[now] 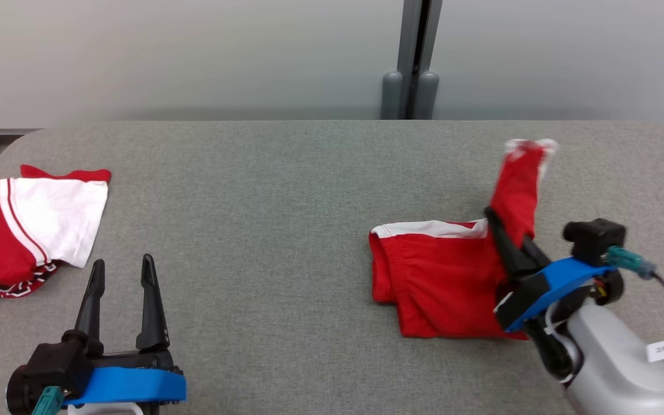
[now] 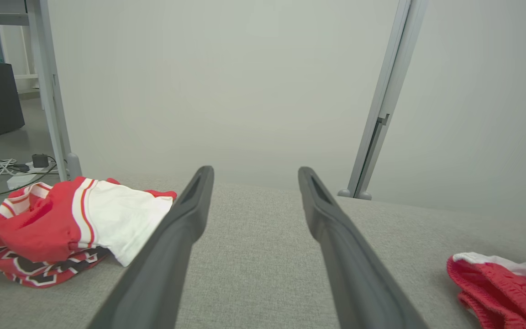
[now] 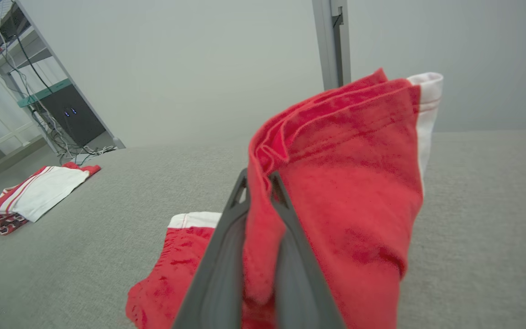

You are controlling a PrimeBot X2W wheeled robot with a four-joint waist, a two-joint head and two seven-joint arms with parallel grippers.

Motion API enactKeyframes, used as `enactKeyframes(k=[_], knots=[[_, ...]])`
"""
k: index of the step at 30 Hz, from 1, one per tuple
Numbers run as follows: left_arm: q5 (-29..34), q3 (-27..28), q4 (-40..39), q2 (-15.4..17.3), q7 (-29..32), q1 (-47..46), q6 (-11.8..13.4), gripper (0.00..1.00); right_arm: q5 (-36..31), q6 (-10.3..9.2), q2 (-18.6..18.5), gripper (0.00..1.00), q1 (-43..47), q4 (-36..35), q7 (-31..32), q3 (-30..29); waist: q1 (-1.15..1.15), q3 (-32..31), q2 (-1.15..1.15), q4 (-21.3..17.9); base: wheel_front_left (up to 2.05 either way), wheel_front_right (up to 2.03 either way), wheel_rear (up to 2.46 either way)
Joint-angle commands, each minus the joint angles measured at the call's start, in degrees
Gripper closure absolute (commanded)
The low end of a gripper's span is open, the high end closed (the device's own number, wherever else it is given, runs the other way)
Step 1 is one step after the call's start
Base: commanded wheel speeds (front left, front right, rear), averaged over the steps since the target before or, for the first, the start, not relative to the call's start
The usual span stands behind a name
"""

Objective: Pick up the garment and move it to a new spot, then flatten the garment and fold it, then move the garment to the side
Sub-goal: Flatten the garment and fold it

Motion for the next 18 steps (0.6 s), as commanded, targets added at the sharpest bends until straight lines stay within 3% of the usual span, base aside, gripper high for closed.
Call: enactKeyframes(k=[1,9,18], knots=[[-0.09,-0.25,0.04,-0.03,-0.28,0.04,-0.13,0.0,-0.77,0.01,0.65,1.0,-0.74,-0.36,-0.27,0.92,0.0,0.08,0.0,0.29,0.0,0.0,0.0],[-0.39,-1.02,0.33,-0.05,-0.28,0.32,0.04,0.0,-3.08,0.01,2.15,1.0,3.45,-3.37,-0.26,7.78,0.0,0.05,0.0,2.42,0.0,0.0,0.0],[-0.85,-1.43,0.02,-0.04,-0.28,0.89,0.6,0.0,-2.05,0.01,1.48,1.0,11.06,-5.68,-0.16,10.43,0.0,0.37,0.0,3.27,0.0,0.0,0.0]])
